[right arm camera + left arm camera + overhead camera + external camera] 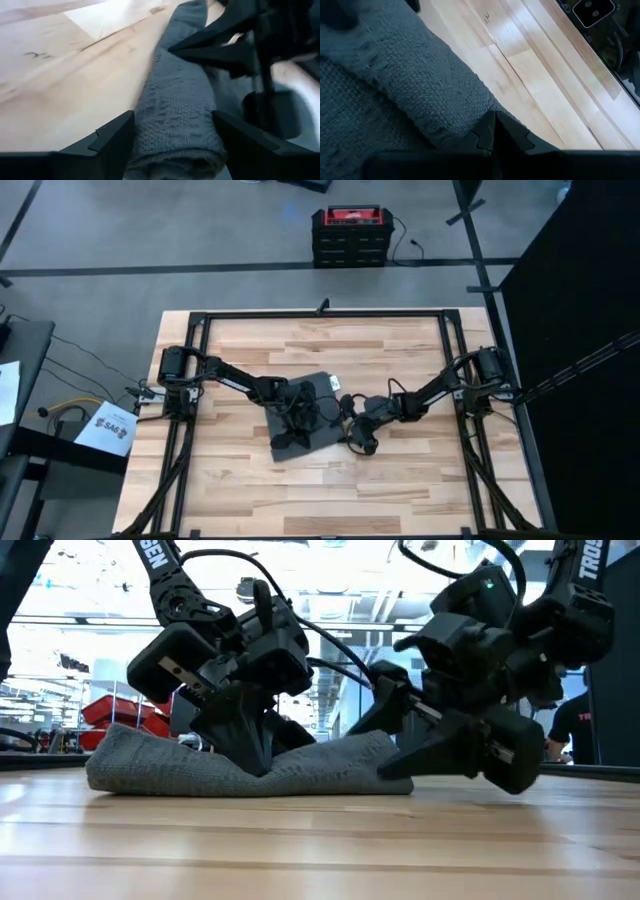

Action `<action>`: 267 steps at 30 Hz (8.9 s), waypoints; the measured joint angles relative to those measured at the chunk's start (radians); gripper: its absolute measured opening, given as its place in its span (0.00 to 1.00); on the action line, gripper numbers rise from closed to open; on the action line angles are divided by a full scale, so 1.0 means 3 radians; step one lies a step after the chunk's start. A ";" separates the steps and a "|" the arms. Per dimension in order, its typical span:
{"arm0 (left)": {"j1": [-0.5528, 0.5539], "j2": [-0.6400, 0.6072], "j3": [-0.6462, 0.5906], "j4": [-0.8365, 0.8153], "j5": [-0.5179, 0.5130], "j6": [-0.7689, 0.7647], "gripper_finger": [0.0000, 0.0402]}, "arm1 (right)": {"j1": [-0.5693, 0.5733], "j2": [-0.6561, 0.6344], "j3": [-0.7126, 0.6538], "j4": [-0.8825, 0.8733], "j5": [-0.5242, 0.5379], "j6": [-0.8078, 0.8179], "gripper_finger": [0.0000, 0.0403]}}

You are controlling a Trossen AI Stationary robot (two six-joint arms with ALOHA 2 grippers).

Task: Roll towel
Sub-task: Roll the gray towel

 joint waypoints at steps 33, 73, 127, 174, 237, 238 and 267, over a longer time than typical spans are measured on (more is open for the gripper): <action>0.0015 -0.0005 0.0010 0.0006 -0.0084 -0.0166 0.00 | -0.0470 -0.0047 0.0034 -0.0551 -0.1051 0.3577 0.15; 0.0001 -0.0006 0.0004 0.0149 -0.0410 -0.0162 0.00 | -0.0106 -0.0592 0.0266 -0.2428 0.0302 0.2703 0.36; -0.0017 0.0328 0.0026 0.0605 -0.0756 -0.0197 0.00 | -0.0196 -0.1570 0.0234 -0.3971 0.0481 0.2356 0.41; 0.0008 0.0355 0.0010 0.0808 -0.0600 -0.0733 0.00 | -0.0450 -0.0645 -0.1150 0.0381 0.0044 0.1532 0.00; -0.0238 -0.0249 0.0000 0.0351 -0.1708 -0.0632 0.00 | -0.0314 -0.0608 -0.1145 0.0008 -0.0320 0.2411 0.00; -0.0238 -0.0272 0.0000 0.0355 -0.1708 -0.0628 0.00 | -0.0314 -0.0608 -0.1145 0.0007 -0.0319 0.2411 0.00; -0.0189 0.0319 0.0015 0.1645 -0.1966 -0.0356 0.00 | -0.0303 -0.0606 -0.1147 0.0012 -0.0314 0.2489 0.00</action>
